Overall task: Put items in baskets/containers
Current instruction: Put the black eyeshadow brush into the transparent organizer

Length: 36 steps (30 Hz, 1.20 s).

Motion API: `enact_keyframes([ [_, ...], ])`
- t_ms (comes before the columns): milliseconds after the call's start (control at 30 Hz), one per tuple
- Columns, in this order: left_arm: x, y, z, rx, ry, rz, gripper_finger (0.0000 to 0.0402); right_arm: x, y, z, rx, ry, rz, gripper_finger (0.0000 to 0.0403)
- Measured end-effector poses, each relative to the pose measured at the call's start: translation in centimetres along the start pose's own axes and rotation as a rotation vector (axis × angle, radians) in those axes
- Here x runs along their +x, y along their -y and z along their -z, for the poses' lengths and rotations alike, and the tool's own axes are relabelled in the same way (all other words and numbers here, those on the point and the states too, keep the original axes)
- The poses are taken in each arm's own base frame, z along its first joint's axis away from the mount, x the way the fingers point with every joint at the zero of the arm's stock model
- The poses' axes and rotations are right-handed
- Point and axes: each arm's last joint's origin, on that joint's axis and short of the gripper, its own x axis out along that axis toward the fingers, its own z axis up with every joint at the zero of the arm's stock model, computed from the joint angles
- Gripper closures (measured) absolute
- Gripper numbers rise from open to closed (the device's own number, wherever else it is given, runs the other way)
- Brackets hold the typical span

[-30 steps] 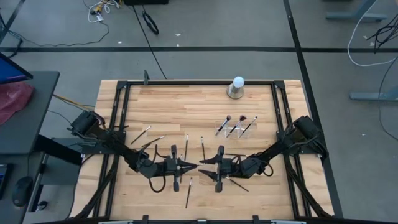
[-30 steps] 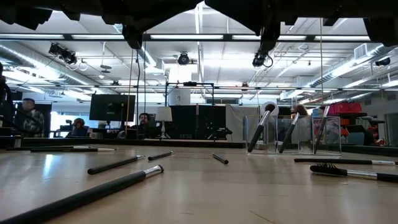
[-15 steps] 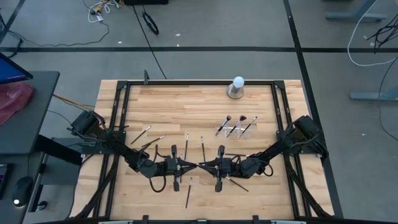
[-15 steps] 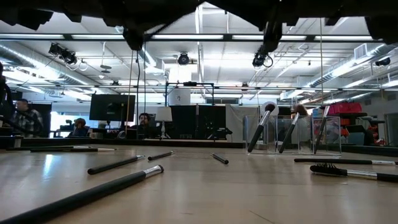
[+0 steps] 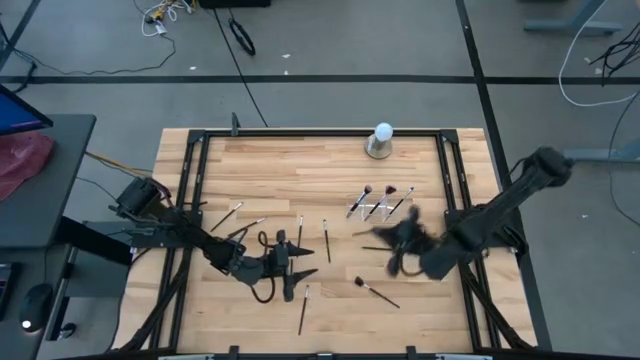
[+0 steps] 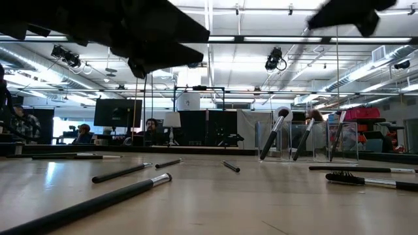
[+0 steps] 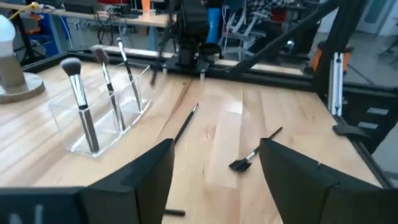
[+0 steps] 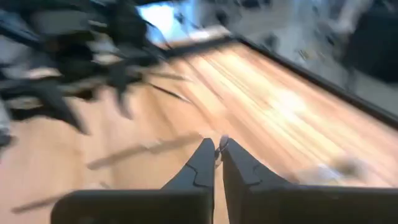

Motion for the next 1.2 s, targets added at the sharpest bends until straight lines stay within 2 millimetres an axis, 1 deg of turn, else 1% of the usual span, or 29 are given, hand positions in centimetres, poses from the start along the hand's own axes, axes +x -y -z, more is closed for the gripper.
enact_keyframes([
  [67,0.0,0.0,0.0,-0.003,0.001,0.0,0.0153,-1.3,2.5,-0.1,0.042,-0.056,0.06,0.0395],
  [167,0.0,0.0,0.2,0.009,-0.008,-0.002,0.0154,-2.8,5.6,-0.2,0.111,-0.106,0.145,0.0395],
  [233,0.0,0.0,0.2,0.005,-0.005,-0.001,0.0157,-3.3,7.2,-0.2,0.15,-0.131,0.2,0.0395],
  [333,0.0,0.0,0.2,0.008,-0.008,-0.002,0.0163,-3.5,8.7,0.4,0.209,-0.161,0.25,0.0394],
  [400,0.0,0.0,0.2,0.006,-0.007,-0.002,0.0166,-3.1,9.2,1.4,0.229,-0.181,0.271,0.0394],
  [500,0.0,0.0,0.2,0.006,-0.007,-0.002,0.0168,-2.2,9.7,3.3,0.271,-0.204,0.289,0.0394],
  [600,0.0,0.0,0.2,0.007,-0.007,-0.002,0.0168,-1.1,10.0,5.0,0.321,-0.192,0.292,0.0394],
  [700,0.0,0.0,0.2,0.009,-0.007,-0.002,0.0168,-0.2,10.1,6.1,0.355,-0.193,0.272,0.0394],
  [867,0.0,0.0,0.2,0.011,-0.007,-0.002,0.0168,0.8,10.2,6.9,0.381,-0.186,0.237,0.0393],
  [967,0.0,0.0,0.2,0.011,-0.007,-0.002,0.0168,1.3,10.4,7.2,0.391,-0.179,0.232,0.0383],
  [1100,0.0,0.0,0.2,0.012,-0.007,-0.003,0.0168,1.5,10.8,7.7,0.371,-0.2,0.252,0.0354],
  [1200,0.0,0.0,0.2,0.012,-0.006,-0.005,0.0168,1.7,11.0,7.7,0.337,-0.205,0.26,0.0319],
])
